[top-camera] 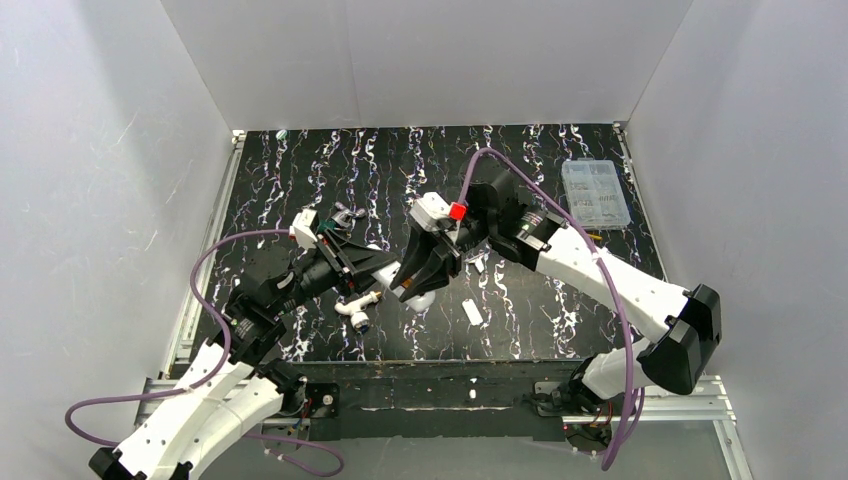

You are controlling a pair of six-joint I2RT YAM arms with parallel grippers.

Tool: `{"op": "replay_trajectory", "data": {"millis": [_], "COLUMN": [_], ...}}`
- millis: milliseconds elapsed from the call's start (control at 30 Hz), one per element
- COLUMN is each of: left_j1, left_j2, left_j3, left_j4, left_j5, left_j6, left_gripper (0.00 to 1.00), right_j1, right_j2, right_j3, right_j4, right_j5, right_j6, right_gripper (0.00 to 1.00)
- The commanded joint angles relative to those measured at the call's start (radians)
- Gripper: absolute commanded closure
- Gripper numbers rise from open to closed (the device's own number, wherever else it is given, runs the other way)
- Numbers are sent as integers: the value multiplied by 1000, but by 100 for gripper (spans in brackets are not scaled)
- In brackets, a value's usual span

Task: Load the batteries into the remote control
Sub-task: Load the battery into the remote control.

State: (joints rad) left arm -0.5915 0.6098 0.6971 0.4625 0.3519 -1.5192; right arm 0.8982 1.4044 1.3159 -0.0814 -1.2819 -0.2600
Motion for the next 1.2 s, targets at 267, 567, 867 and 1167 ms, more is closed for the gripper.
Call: {"op": "replay_trajectory", "data": {"millis": [267, 567, 867, 1167], "left_j1": [-1, -1, -1, -1], "left_j2": [-45, -36, -31, -36], "left_j3": [55, 47, 44, 38], "left_j4": [71, 83, 94, 99], "left_j5": [59, 63, 70, 73], "left_j6": [16, 15, 12, 10], "left_gripper": [100, 100, 100, 100], "right_j1": [5, 18, 24, 20], "right_j2": [-10, -55, -146, -212], "right_j3": [76, 72, 21, -77], "right_j4": [-51, -15, -8, -54], "right_j5": [0, 6, 76, 146], "right_j6": [47, 86, 48, -67], "right_gripper": [61, 58, 55, 60]}}
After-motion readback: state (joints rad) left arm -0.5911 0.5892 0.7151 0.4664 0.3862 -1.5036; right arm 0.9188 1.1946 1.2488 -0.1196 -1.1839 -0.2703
